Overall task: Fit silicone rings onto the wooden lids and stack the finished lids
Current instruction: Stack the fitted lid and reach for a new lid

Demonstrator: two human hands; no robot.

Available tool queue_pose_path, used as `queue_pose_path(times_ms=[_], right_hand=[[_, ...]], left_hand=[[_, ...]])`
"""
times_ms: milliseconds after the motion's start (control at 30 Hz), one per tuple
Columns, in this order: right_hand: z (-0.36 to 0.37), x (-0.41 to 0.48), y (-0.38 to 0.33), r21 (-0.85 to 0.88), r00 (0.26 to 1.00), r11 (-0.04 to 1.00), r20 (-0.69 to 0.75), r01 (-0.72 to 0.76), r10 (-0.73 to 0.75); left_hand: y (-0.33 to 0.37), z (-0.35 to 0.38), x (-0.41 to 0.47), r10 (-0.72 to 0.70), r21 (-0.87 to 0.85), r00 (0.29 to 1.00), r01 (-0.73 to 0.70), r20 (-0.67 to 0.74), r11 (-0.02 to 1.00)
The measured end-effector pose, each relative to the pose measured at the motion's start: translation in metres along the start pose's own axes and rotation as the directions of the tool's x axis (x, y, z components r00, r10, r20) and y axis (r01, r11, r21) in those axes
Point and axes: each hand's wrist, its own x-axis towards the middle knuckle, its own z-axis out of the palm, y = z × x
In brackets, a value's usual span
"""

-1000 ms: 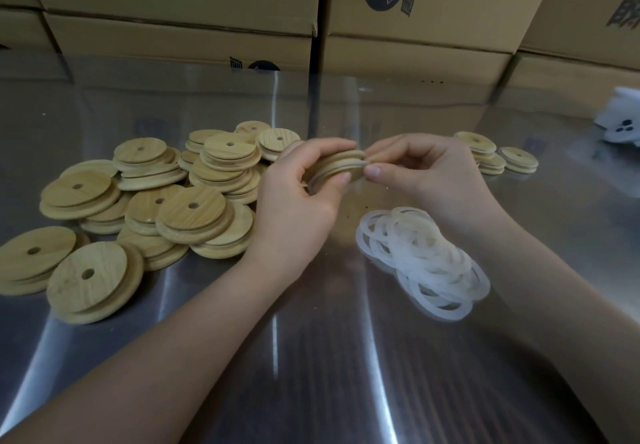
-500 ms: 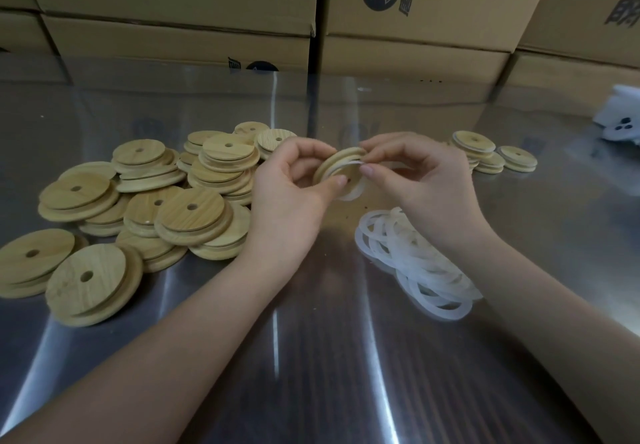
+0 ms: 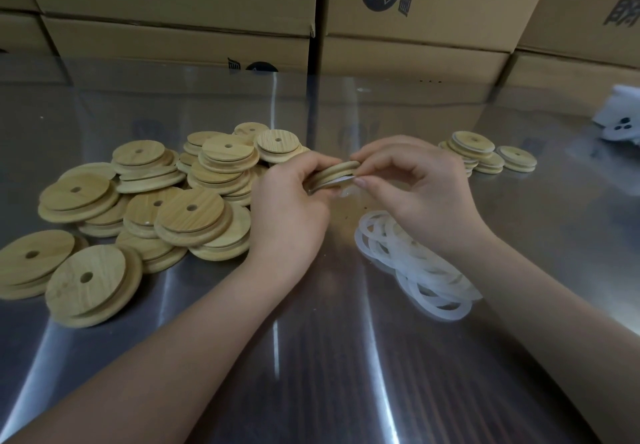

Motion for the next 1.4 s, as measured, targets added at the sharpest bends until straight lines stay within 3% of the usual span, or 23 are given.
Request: queue_pose_path(times_ms=[367,767,967,1267,1400], right_hand=[[-0.0011,0.0015,0.0011,-0.034,0.999,0.999,0.033,0.039,-0.038],[-0.0016,0.0008,0.0036,-0.064,0.998,0.997,-0.041,0.052,-0.055],[0.0023,-0.0005,0.0033,0.187,0.988,0.978,-0.108,-0.089,0.111],[0.0012,0.0016,0.0012,0.341,0.965,0.922,-0.111,-0.185,0.235],[0.0002,0.0031,-0.0003,0.409,0.957,0.886,-0.086,-0.220,0.277]], left_hand=[[-0.0071,0.0012,0.0016,0.060,-0.001,0.998,-0.060,0.001,0.998],[-0.0062,0.0066,-0.0051,0.047,-0.109,0.999,-0.045,0.016,0.993],[-0.0014,0.0059,-0.0059,0.118,-0.118,0.993,-0.121,-0.026,0.986],[-0.0025,0.0046,-0.0026,0.196,-0.076,0.981,-0.196,-0.015,0.978],[-0.0031,0.0060,-0.0006,0.138,-0.095,0.990,-0.141,-0.037,0.986]])
